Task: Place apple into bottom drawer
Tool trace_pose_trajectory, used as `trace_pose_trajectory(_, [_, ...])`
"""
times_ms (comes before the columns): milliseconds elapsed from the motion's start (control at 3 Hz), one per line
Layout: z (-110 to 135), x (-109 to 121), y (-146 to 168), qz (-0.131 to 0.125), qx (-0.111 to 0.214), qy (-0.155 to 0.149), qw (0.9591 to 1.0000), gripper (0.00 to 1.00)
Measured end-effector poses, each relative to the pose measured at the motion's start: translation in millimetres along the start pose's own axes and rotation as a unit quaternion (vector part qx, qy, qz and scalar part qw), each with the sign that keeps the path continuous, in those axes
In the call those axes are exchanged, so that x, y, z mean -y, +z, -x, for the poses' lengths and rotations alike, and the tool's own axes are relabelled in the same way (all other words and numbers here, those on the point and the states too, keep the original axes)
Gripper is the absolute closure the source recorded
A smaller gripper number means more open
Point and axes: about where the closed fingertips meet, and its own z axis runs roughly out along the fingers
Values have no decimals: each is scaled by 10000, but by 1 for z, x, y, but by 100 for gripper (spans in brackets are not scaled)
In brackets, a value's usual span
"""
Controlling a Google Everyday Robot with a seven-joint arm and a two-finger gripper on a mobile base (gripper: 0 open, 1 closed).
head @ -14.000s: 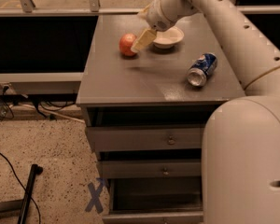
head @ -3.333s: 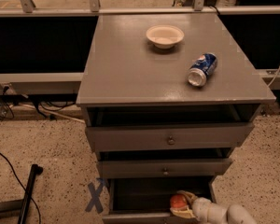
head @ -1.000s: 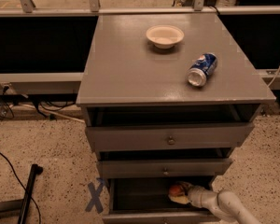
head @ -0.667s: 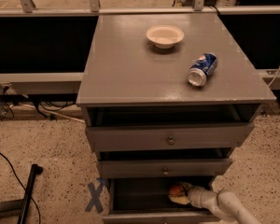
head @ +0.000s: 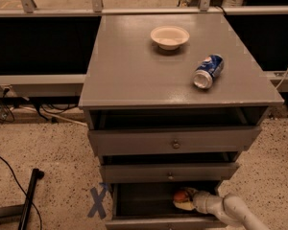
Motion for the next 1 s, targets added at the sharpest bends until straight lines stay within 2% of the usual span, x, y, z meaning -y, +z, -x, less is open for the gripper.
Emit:
trace_pose_trajectory(333, [1, -1, 0, 31, 12, -12, 10000, 56])
trace_pose_trajectory(667, [3, -3, 0, 82, 33, -7, 10000, 40])
trace_pose_trajectory(1000, [3, -4, 1, 140, 34, 38, 9999, 39])
